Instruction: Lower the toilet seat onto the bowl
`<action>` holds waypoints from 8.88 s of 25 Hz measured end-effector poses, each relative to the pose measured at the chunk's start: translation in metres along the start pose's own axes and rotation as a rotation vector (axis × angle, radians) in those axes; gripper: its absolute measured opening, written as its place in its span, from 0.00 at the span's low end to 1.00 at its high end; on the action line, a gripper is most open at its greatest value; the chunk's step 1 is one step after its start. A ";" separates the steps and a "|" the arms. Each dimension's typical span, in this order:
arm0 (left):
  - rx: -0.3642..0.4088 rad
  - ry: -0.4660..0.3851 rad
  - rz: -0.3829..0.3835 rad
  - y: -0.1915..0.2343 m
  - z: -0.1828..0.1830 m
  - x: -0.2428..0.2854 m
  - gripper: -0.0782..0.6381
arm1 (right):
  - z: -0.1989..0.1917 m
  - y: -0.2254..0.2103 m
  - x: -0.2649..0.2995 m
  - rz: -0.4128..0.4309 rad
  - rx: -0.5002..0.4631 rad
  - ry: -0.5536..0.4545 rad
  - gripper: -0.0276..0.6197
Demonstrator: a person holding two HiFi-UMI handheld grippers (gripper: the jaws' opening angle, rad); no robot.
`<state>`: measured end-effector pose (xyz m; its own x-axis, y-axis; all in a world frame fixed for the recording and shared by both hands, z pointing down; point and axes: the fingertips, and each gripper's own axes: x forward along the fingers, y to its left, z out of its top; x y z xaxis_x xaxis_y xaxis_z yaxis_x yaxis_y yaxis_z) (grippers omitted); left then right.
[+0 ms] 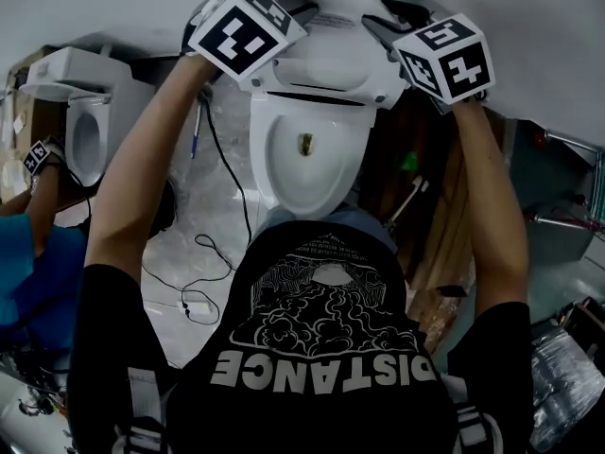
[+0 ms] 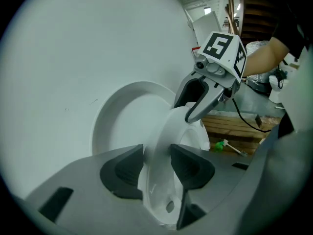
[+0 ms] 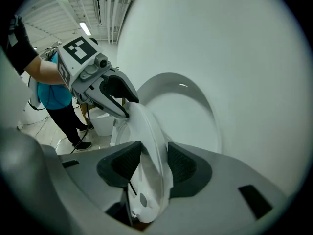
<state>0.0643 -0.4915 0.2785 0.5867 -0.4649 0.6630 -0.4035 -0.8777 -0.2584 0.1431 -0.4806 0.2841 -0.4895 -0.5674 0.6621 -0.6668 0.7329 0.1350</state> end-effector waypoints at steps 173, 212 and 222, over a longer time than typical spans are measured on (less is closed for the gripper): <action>0.541 0.335 -0.236 -0.525 -0.443 0.056 0.46 | -0.487 0.463 0.077 0.271 -0.820 0.440 0.42; -0.319 0.063 -0.071 -0.481 -0.290 -0.089 0.26 | -0.307 0.476 -0.044 0.099 0.008 0.091 0.14; -0.554 -0.133 0.021 -0.468 -0.204 -0.175 0.16 | -0.231 0.468 -0.146 -0.051 0.277 -0.080 0.13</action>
<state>0.0074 0.0245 0.4271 0.6437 -0.5236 0.5581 -0.7030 -0.6928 0.1608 0.0319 0.0314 0.4209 -0.4871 -0.6364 0.5982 -0.8142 0.5787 -0.0473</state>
